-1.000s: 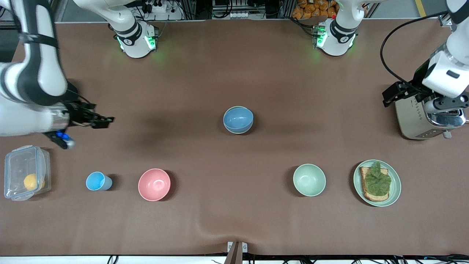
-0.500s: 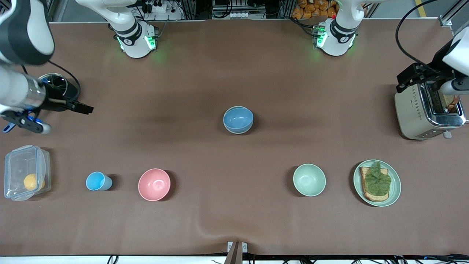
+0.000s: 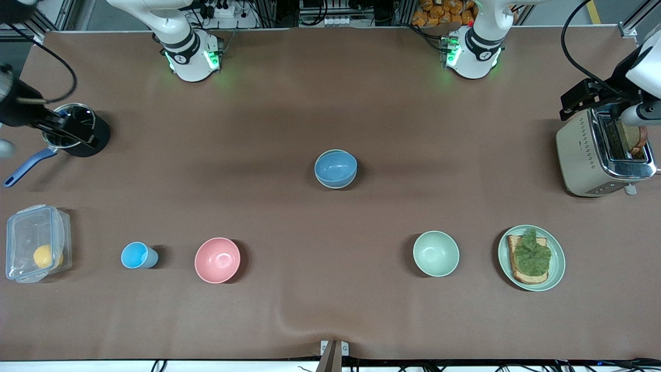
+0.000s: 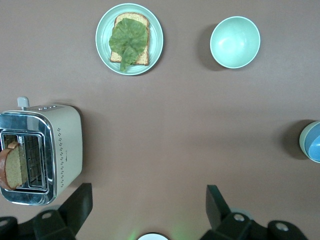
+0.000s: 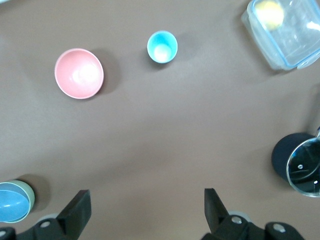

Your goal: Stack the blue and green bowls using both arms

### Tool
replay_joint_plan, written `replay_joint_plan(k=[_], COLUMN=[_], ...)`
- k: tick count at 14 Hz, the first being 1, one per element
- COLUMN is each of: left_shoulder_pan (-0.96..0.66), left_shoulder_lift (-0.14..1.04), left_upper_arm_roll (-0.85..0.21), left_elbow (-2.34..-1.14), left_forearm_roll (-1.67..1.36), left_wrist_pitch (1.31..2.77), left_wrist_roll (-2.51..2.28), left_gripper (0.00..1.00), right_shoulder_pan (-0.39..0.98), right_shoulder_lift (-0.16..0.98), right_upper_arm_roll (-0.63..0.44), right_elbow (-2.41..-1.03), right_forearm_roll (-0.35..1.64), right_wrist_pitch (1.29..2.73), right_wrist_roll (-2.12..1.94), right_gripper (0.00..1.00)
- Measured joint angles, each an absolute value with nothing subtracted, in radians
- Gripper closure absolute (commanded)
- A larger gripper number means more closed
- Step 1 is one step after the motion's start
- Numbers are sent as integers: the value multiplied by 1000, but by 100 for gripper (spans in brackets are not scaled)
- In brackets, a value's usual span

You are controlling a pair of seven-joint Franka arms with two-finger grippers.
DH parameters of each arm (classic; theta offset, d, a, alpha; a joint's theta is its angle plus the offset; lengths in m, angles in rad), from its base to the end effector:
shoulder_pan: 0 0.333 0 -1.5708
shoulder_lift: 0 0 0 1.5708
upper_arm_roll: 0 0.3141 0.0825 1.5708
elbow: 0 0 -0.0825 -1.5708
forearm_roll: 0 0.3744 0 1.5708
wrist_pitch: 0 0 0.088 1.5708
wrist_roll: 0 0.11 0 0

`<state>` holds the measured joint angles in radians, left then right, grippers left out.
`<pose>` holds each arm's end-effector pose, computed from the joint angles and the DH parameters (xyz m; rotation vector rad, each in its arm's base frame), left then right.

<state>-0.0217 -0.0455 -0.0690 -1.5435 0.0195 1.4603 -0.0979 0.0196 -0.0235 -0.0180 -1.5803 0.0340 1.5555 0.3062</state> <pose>0.5173 -0.0457 0.6468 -3.1151 -0.0142 0.0553 0.5362 0.0045 0.6266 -3.0719 0.4707 0.0102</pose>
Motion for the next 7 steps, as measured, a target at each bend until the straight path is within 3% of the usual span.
replay_joint_plan(k=[7], left_shoulder_pan=[-27], left_shoulder_lift=[-46], left_upper_arm_roll=[-70], left_elbow=[-1536], left_forearm_roll=[19], left_wrist_pitch=[1442], left_wrist_roll=[-98], left_gripper=[0], right_shoulder_pan=[20], right_shoulder_lift=[-22], right_upper_arm_roll=[-36], right_elbow=[-1546], right_forearm_roll=[34], right_wrist_pitch=[1543], right_wrist_roll=[182], right_gripper=[0])
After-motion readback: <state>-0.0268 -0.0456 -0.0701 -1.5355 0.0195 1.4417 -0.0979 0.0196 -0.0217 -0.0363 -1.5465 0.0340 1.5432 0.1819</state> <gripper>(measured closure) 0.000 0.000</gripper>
